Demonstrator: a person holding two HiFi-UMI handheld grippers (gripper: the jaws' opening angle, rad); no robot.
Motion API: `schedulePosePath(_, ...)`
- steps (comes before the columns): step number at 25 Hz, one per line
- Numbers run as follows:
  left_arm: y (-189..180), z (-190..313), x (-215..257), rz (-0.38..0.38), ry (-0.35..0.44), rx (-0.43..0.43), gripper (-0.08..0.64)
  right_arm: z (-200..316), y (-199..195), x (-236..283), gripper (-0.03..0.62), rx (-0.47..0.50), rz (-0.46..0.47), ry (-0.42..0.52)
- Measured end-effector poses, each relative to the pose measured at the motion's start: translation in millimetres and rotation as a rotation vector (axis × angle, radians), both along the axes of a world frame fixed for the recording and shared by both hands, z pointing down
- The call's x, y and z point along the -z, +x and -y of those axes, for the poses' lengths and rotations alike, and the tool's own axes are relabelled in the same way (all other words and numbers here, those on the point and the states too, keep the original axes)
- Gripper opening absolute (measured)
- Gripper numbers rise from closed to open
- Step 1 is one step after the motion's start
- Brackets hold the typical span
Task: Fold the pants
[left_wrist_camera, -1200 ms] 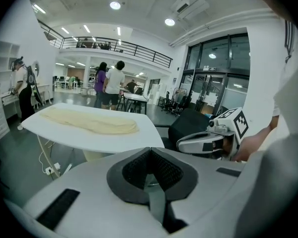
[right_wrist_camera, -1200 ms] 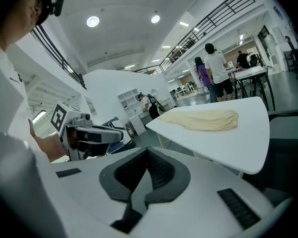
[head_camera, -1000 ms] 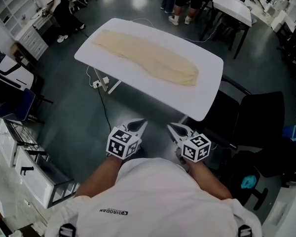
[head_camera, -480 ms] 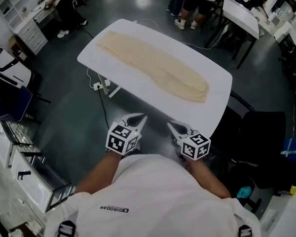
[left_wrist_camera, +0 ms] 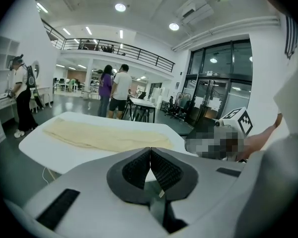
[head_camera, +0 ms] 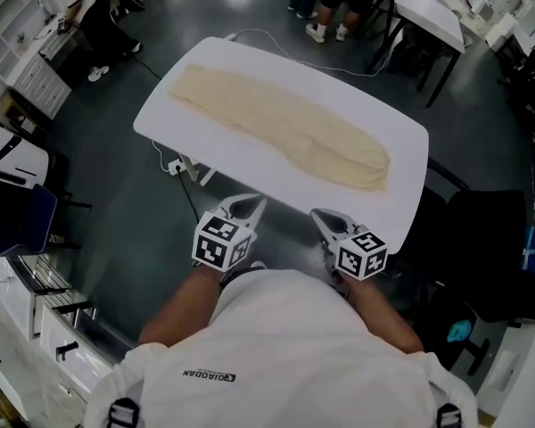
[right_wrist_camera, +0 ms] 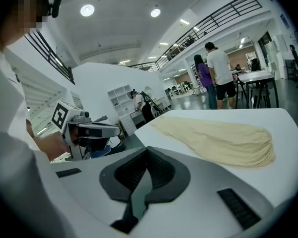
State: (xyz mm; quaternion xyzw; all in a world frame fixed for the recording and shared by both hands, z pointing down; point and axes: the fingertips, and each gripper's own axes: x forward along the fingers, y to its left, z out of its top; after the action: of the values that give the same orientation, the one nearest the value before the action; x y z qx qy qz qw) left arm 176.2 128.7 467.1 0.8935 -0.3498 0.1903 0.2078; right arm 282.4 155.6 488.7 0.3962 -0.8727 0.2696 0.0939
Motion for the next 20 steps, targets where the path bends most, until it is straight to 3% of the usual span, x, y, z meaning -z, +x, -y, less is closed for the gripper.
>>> schedulePosePath(9, -9.4, 48.1, -25.6, 0.002, -0.049, -0.068, 0.028, 36.0, 9.6, -9.9, 0.017, -0.132, -0.023, -0.039)
schedulePosePath(20, 34.8, 73.8, -55.2, -0.002, -0.122, -0.139, 0.028, 54.9, 115.0, -38.7, 0.017, -0.346, -0.107, -0.098)
